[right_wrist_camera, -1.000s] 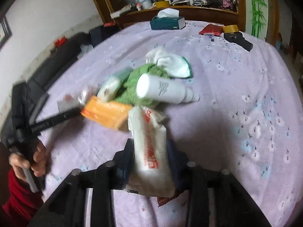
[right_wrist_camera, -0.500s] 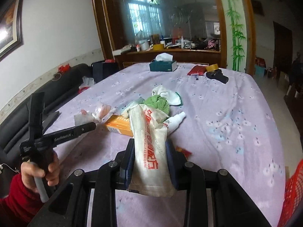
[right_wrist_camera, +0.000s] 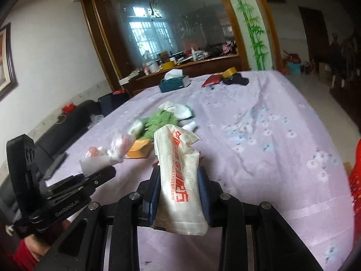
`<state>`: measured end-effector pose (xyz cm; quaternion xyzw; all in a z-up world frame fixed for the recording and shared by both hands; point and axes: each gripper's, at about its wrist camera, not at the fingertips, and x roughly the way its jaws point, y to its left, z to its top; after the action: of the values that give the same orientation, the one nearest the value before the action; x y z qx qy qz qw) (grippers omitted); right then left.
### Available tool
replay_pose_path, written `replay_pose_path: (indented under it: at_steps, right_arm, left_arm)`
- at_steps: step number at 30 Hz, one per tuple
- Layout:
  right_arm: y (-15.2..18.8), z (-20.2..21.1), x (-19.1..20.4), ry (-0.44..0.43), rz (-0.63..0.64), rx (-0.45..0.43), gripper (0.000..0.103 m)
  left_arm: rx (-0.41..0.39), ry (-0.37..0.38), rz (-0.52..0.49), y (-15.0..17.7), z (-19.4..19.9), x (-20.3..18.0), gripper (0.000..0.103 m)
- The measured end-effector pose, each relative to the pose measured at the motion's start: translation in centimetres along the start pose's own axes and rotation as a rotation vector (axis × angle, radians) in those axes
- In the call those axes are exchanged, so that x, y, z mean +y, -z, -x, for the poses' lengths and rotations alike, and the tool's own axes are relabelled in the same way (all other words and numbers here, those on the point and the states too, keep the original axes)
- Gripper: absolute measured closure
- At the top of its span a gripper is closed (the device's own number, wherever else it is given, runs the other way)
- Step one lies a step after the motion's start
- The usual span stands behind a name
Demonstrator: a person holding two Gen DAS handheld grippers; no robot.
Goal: Collect trash
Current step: 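Grasp the clear plastic bag with the left tool while the right tool grasps the white paper bag, then lift both held bags up from the table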
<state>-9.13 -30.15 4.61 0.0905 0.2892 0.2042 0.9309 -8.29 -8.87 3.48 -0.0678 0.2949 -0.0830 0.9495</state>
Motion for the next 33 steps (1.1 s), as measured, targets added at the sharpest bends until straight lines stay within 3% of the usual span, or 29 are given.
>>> replay_pose_path:
  at_steps: [5,17,33]
  right_arm:
    - [0.0,0.0,-0.2,-0.037,-0.013,-0.004,0.069]
    - [0.2,0.4,0.1,-0.020,0.015,-0.024,0.069]
    - [0.4,2.6,-1.1,0.061,-0.054,-0.058,0.069]
  left_arm:
    - [0.002,-0.020,-0.011,0.0,-0.8,-0.2,0.076]
    - [-0.023,-0.082,-0.058,0.8,-0.1,-1.1,0.076]
    - [-0.065,-0.193,-0.109,1.2,0.9,-2.5,0.076]
